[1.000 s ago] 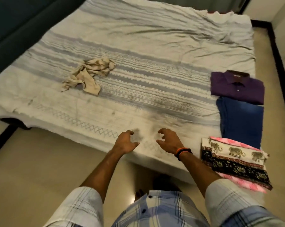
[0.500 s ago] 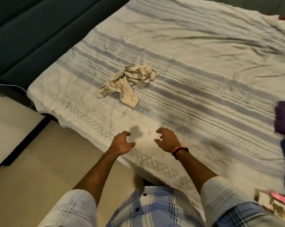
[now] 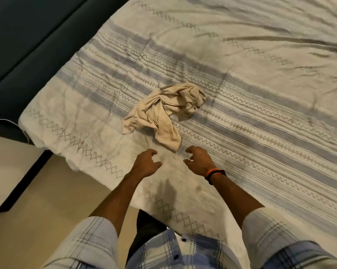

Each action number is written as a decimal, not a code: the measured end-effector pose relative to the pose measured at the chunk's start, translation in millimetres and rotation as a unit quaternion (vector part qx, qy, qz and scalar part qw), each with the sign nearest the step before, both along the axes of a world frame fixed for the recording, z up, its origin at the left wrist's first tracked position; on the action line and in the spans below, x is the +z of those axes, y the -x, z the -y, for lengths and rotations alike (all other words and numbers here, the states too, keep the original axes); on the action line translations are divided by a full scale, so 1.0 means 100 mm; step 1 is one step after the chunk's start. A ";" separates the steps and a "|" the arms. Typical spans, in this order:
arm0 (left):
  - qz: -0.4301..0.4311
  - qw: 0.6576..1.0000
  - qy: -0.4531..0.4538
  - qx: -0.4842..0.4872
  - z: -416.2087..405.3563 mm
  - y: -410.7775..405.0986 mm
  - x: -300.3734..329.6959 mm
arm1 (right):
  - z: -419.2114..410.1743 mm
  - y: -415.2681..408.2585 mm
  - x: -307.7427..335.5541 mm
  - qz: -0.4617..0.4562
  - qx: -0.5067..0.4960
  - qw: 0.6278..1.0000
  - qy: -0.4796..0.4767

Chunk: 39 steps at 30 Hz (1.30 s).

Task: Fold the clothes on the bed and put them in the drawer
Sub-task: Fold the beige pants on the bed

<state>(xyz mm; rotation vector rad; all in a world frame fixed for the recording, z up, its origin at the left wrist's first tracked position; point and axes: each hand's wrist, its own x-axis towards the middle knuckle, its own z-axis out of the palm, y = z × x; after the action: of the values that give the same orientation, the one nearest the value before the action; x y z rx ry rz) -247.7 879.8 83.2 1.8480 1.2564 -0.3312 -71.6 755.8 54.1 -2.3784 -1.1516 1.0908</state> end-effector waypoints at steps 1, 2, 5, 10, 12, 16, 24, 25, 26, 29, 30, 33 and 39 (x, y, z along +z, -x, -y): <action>0.002 1.000 0.005 -0.006 -0.18 -0.04 -0.06 | -0.14 -0.02 -0.03 -0.001 -0.009 1.000 0.006; 0.001 1.000 0.007 -0.009 -0.32 -0.07 -0.11 | -0.27 -0.04 -0.07 0.004 -0.014 1.000 0.010; -0.010 0.999 0.028 -0.020 -0.79 -0.16 -0.31 | -0.69 -0.06 -0.17 -0.005 -0.025 0.999 0.043; -0.021 0.999 0.024 -0.030 -1.34 -0.32 -0.67 | -1.35 -0.01 -0.40 -0.012 -0.001 0.999 0.051; -0.042 0.998 0.042 -0.026 -1.67 -0.36 -1.01 | -1.77 0.03 -0.70 -0.023 0.009 0.997 0.073; -0.030 0.998 0.055 -0.013 -1.88 -0.40 -1.24 | -2.15 0.10 -0.91 -0.020 0.056 0.994 0.091; -0.010 0.996 0.083 0.012 -2.02 -0.41 -1.44 | -2.36 0.12 -1.13 -0.025 0.097 0.985 0.137; -0.012 0.996 0.084 0.017 -2.02 -0.42 -1.40 | -2.35 0.11 -1.10 -0.028 0.086 0.988 0.125; 0.003 0.997 0.076 0.015 -2.01 -0.43 -1.34 | -2.34 0.09 -0.97 -0.043 0.062 0.992 0.104; 0.026 0.998 0.049 0.017 -1.97 -0.47 -1.14 | -2.27 0.05 -0.65 -0.067 -0.041 0.997 0.024; 0.028 0.998 0.045 0.024 -1.99 -0.47 -1.17 | -2.29 0.06 -0.62 -0.083 -0.077 0.994 0.005; 0.046 0.998 0.005 0.047 -1.92 -0.52 -0.95 | -2.21 0.05 -0.36 -0.109 -0.157 0.981 -0.040; 0.079 0.992 -0.093 0.043 -1.61 -0.58 -0.29 | -1.88 0.01 0.27 -0.190 -0.235 0.947 -0.105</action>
<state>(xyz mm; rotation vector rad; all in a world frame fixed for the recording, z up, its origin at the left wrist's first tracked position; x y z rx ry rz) -190.0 1041.3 54.6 1.9274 1.2888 -0.0198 -72.9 943.7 81.4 -2.0072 -0.5012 1.1202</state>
